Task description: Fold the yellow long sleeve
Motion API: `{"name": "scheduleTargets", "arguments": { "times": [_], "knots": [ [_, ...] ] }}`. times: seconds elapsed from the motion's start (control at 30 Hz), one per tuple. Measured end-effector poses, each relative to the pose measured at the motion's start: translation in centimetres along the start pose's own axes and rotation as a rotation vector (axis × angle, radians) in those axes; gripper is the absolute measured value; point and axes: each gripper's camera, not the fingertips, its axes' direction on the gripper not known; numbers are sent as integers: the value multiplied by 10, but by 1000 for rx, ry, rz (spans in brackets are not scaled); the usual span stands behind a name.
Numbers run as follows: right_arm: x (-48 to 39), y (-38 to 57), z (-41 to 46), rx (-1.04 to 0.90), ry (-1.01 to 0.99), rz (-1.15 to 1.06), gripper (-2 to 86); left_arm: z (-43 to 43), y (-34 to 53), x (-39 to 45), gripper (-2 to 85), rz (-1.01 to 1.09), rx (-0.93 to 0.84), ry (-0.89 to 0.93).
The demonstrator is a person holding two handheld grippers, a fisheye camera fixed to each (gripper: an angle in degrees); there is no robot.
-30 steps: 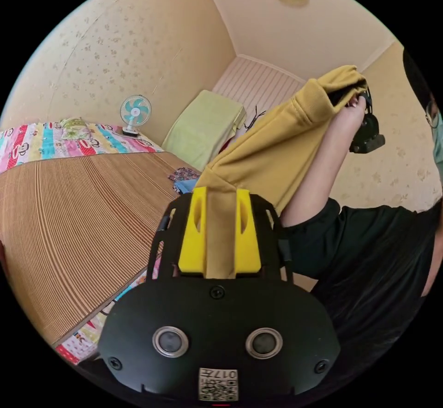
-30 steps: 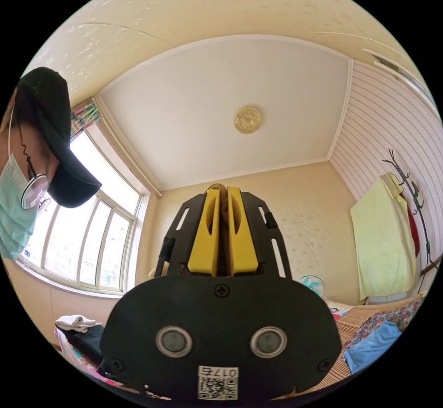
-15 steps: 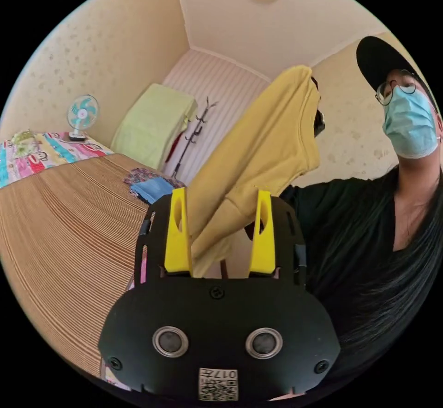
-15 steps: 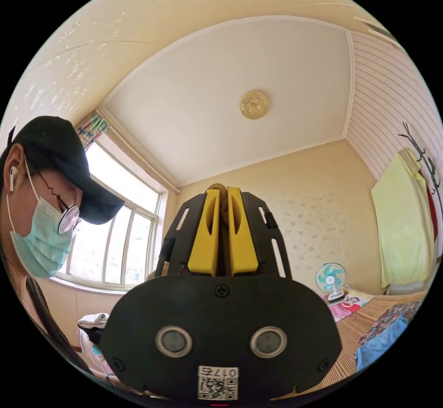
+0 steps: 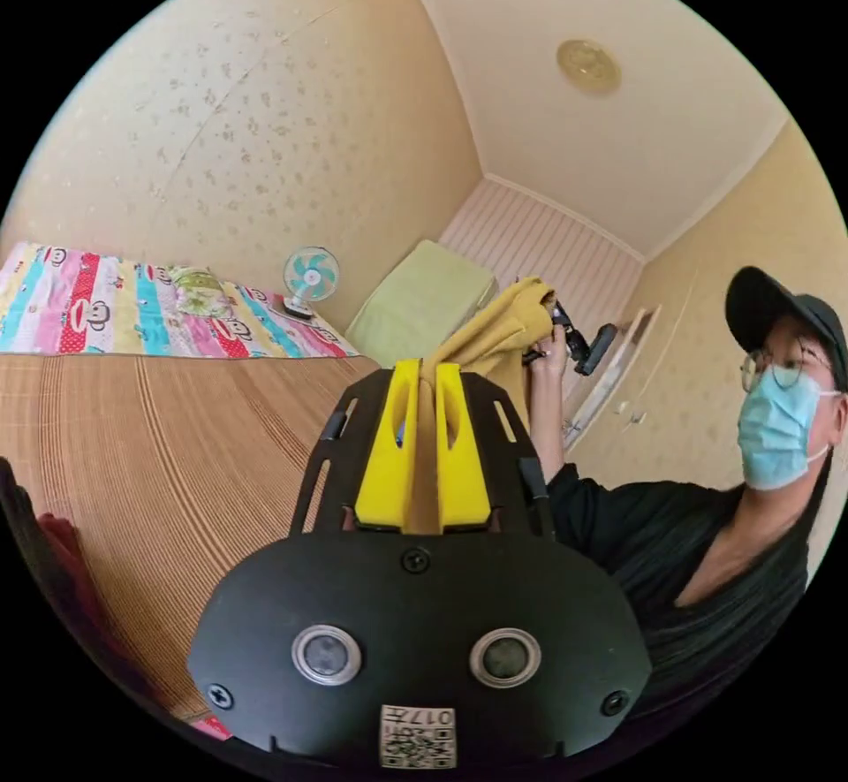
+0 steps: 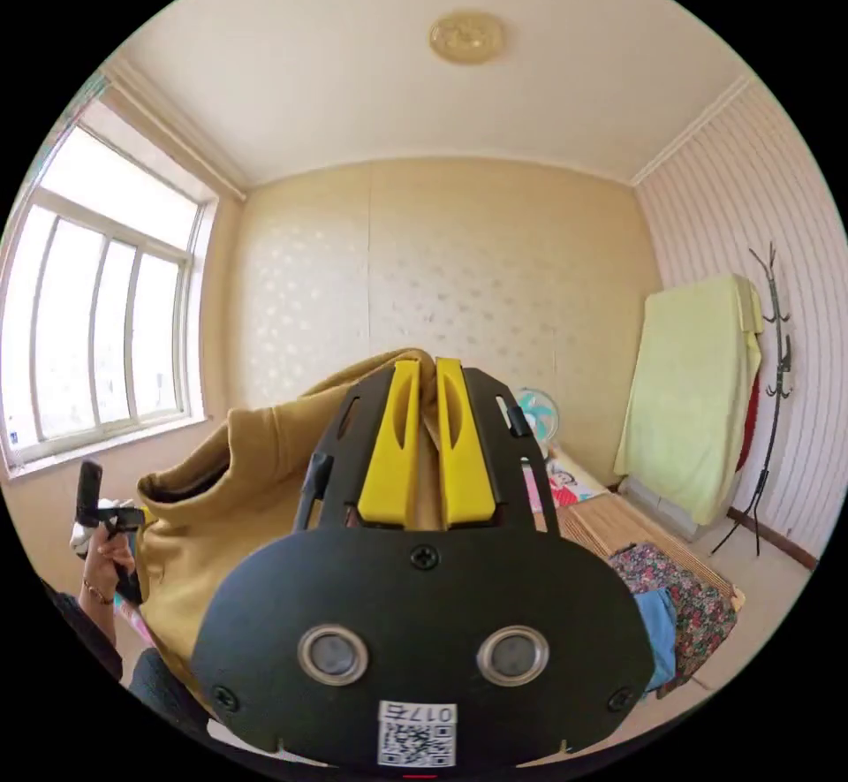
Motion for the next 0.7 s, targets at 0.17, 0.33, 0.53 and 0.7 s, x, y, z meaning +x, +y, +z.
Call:
{"name": "scheduleTargets", "arguments": {
  "times": [0.17, 0.33, 0.53, 0.7],
  "knots": [
    [42, 90, 262, -628, -101, 91, 68, 25, -78, -126, 91, -295, -77, -516],
    [-7, 249, 283, -765, -183, -72, 78, 104, 25, -125, 97, -147, -283, -444],
    [-22, 455, 243, -1085, -183, 2, 72, 241, 222, -142, 82, -229, -866, -441],
    [37, 482, 135, -981, -220, 297, 75, 172, 272, -128, 72, -372, -711, -367]
  ]
}}
